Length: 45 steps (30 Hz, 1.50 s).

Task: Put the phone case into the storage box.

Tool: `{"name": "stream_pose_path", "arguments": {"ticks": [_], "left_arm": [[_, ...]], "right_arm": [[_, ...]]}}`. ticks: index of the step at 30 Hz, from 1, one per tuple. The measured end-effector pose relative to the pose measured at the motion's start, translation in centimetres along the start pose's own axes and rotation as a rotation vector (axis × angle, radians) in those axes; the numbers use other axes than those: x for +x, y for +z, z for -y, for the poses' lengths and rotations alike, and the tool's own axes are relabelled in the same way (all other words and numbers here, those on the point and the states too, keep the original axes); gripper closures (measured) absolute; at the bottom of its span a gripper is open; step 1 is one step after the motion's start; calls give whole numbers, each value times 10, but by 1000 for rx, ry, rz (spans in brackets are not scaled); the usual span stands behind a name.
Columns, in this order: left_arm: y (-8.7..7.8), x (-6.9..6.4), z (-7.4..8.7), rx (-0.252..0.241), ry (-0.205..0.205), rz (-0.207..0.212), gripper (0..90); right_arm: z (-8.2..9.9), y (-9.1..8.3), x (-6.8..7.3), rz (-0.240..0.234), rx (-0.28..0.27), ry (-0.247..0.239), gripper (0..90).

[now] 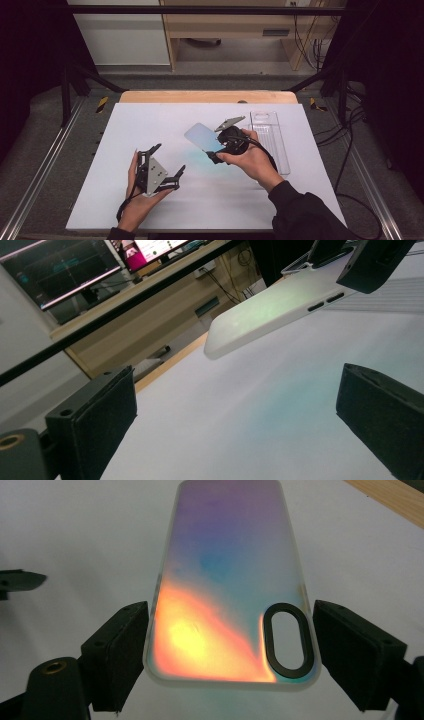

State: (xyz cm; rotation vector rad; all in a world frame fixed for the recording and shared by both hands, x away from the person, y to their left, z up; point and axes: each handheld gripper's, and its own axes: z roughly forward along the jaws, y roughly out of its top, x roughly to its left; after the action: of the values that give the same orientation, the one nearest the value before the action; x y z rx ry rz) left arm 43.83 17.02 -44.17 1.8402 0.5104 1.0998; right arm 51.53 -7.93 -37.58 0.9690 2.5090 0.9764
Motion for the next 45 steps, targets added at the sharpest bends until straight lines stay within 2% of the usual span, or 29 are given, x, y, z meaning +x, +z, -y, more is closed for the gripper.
{"name": "stream_pose_path", "arguments": {"ticks": [2,5,6,7,14,17,20,22,25,29,33,45], "left_arm": [[5,-2,-1,-1,12,2,28],[16,-7,-4,0,60,-7,32],[16,-7,-4,0,60,-7,33],[19,-9,-5,-3,77,-13,36],[23,-12,-7,-18,100,-30,48],[25,-15,-8,-16,125,-36,49],[25,-16,-8,-20,132,-39,49],[24,-18,-8,-12,153,-41,49],[24,-20,-9,-18,153,-41,52],[24,-21,-8,-13,173,-37,54],[23,-21,-8,-16,168,-42,58],[22,-24,-8,-19,219,-48,86]], "right_arm": [[-1,-2,-1,2,-1,-4,179],[-3,-8,-5,-15,4,-4,179],[-3,-8,-5,-15,4,-4,179],[-4,-9,-5,-21,7,-12,179],[-9,-10,0,-37,15,-22,179],[-11,-10,4,-51,22,-41,179],[-11,-10,5,-58,25,-40,179],[-10,-8,5,-65,26,-41,179],[-9,-7,6,-66,28,-45,179],[-10,-6,9,-72,26,-48,179],[-12,-6,12,-76,27,-53,179],[-15,-7,19,-101,36,-63,179]]}}
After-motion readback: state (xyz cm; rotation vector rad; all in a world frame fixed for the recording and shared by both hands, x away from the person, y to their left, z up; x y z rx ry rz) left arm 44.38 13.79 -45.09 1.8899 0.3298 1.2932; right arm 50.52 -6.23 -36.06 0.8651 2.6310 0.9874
